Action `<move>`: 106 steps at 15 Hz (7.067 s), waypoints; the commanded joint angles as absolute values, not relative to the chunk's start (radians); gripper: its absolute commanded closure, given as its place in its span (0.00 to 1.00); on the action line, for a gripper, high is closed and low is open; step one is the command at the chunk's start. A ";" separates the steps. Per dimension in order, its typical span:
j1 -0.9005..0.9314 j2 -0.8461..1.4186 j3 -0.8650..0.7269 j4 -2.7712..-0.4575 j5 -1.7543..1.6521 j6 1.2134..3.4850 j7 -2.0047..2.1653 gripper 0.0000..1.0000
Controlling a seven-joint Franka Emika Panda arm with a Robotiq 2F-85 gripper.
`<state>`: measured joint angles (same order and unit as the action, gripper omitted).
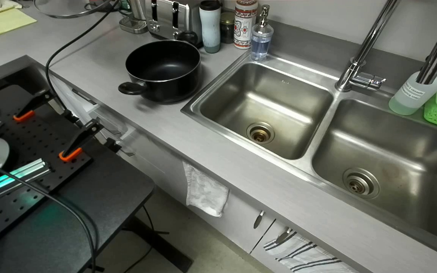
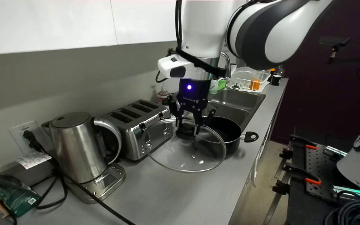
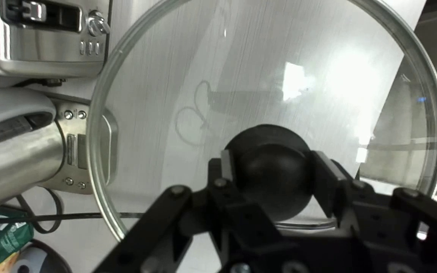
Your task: Put the lid on the pot
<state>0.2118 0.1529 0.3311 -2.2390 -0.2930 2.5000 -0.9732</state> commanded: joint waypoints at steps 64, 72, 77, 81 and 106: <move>-0.081 0.068 -0.050 -2.408 0.383 2.464 -0.268 0.74; -0.088 0.206 -0.043 -2.301 0.331 2.460 -0.176 0.74; -0.074 0.279 -0.046 -2.245 0.248 2.455 -0.081 0.74; -0.063 0.317 -0.049 -2.214 0.180 2.447 -0.016 0.74; -0.047 0.390 -0.048 -2.158 0.140 2.407 0.044 0.74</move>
<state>-0.0488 0.4095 -0.0437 -2.1641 0.1655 2.4306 0.0157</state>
